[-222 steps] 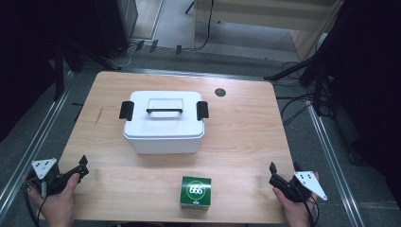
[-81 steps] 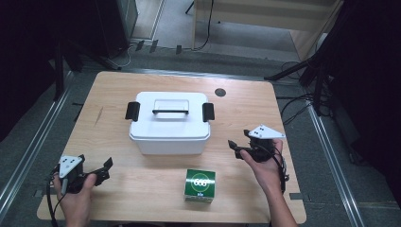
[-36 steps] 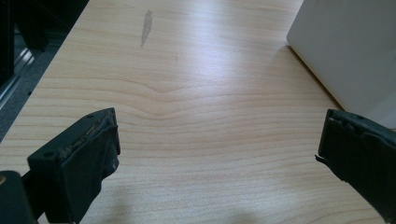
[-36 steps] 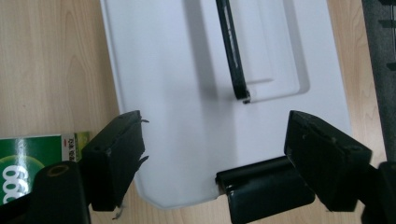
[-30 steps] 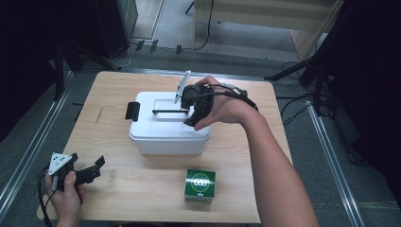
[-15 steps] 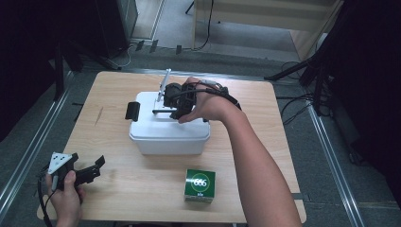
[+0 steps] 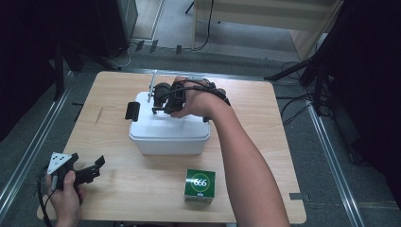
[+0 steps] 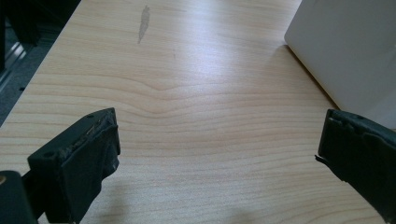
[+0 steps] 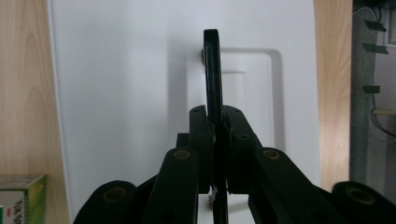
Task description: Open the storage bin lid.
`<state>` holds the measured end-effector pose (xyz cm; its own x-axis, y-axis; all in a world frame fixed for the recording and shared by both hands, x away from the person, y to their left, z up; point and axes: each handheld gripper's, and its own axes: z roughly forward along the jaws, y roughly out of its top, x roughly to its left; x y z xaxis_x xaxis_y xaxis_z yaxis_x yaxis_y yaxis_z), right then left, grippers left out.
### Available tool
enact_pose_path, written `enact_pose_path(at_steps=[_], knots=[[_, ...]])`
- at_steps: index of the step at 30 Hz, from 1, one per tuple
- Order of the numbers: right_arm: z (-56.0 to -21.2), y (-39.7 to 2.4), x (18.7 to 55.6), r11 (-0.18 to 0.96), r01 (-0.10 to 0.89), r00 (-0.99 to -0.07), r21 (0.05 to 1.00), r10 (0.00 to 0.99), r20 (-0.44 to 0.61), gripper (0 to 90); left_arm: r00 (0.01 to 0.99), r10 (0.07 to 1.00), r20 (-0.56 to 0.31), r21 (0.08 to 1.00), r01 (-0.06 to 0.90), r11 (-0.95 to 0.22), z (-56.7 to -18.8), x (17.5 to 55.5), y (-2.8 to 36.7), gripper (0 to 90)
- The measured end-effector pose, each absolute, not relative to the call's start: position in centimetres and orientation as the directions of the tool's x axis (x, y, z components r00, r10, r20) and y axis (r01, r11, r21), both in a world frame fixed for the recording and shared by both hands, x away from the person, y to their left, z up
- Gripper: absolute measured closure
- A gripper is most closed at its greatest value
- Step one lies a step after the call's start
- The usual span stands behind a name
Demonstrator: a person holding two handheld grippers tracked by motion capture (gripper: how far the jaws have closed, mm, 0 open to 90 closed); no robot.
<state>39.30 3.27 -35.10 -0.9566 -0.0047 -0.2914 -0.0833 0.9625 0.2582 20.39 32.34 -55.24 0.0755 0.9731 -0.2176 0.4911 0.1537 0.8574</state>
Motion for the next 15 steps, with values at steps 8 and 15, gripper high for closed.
enact_pose_path(at_steps=[8, 15], knots=[[-34.3, 2.9, 39.4, 0.958, -0.106, -0.958, 0.267, -0.026, -0.287, 85.3, 0.075, 0.973, -0.219, 0.855, 0.494, 0.154, -55.3, 20.5, 32.3, 0.0], [-32.6, 2.4, 39.4, 0.947, -0.113, -0.952, 0.299, -0.017, -0.306, 85.4, 0.075, 0.973, -0.219, 0.852, 0.500, 0.153, -55.3, 20.6, 32.3, 0.0]])
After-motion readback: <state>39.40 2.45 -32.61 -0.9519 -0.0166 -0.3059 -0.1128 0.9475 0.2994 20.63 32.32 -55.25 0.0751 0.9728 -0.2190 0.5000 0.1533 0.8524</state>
